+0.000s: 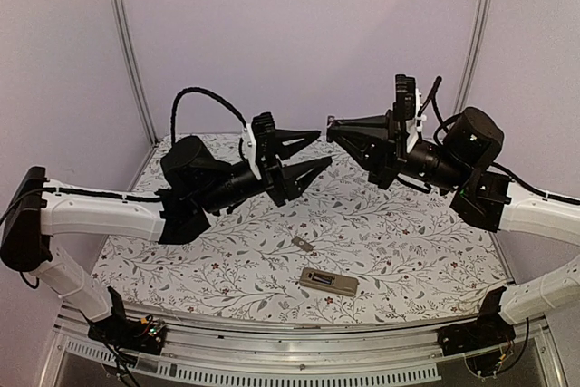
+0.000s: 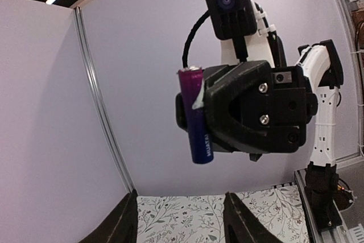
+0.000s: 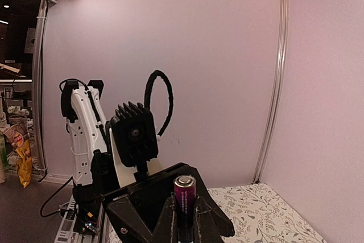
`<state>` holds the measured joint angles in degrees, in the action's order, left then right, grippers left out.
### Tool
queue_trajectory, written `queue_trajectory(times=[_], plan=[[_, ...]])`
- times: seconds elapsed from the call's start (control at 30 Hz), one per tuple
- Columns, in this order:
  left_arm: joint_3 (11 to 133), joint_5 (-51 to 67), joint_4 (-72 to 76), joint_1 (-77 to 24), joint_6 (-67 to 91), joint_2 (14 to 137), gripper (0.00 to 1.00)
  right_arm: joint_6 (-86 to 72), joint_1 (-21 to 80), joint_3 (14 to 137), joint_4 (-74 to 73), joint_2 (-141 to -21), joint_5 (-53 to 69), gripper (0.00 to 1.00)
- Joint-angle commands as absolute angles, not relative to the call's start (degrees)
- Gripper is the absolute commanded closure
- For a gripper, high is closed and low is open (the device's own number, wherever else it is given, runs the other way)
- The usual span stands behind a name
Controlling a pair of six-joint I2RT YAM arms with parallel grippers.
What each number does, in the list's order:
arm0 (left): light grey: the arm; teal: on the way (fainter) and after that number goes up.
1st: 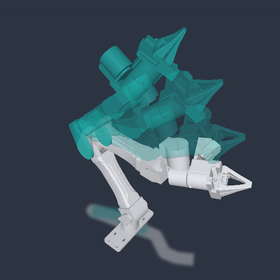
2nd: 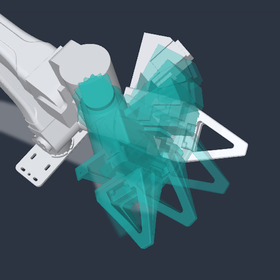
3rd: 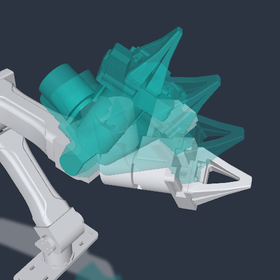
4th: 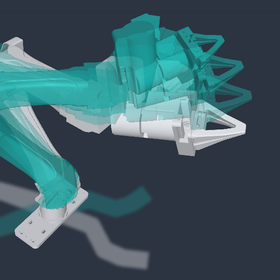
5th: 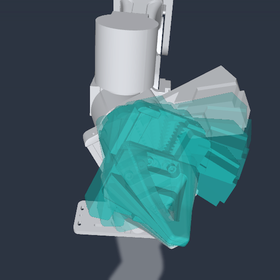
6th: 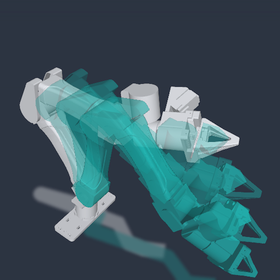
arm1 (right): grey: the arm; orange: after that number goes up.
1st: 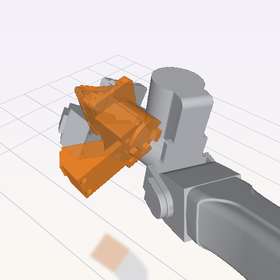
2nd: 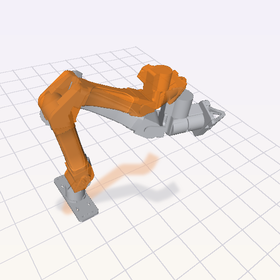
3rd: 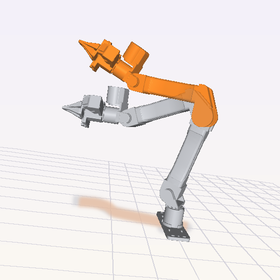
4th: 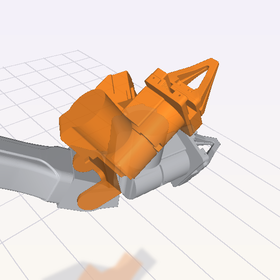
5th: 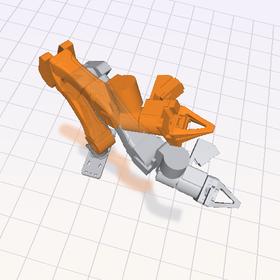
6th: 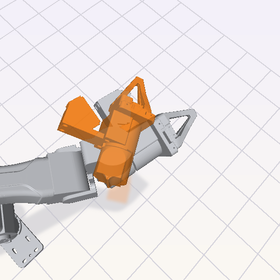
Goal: Load the batteries into the remote control
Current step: Pass from the right arm to the left
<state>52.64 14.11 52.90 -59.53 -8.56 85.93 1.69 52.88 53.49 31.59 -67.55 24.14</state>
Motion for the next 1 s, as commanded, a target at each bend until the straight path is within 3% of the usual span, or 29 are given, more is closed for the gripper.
queue_trajectory(times=[0.0, 0.53, 0.97], plan=[[54.29, 16.65, 53.22, -60.87, -8.1, 86.61, 0.49, 1.16, 53.26, 52.04, 32.74, -67.07, 22.53, 1.0], [56.89, 16.66, 51.86, -61.01, -4.77, 88.05, 0.76, 2.33, 53.26, 52.54, 30.85, -67.68, 21.5, 1.0], [57.48, 16.7, 50.86, -61.02, -4.82, 87.91, 0.8, 3.93, 53.26, 52.12, 28.86, -67.51, 19.81, 1.0]])
